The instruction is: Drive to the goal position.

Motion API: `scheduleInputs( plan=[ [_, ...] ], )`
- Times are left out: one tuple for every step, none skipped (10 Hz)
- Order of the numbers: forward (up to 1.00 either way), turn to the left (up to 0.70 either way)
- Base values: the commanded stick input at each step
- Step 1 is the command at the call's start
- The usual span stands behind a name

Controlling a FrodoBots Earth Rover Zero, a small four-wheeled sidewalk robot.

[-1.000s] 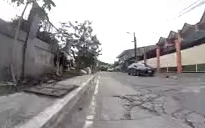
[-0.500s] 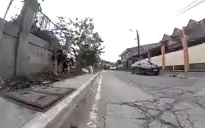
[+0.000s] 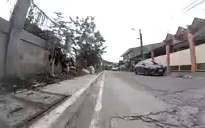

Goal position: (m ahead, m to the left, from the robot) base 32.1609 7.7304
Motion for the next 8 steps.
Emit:
scheduleInputs(
  plan=[
    [1.0,-0.4],
    [1.0,-0.4],
    [1.0,-0.27],
    [1.0,0.0],
    [1.0,0.0],
    [1.0,0.0],
    [1.0,0.0],
    [1.0,0.0]
  ],
)
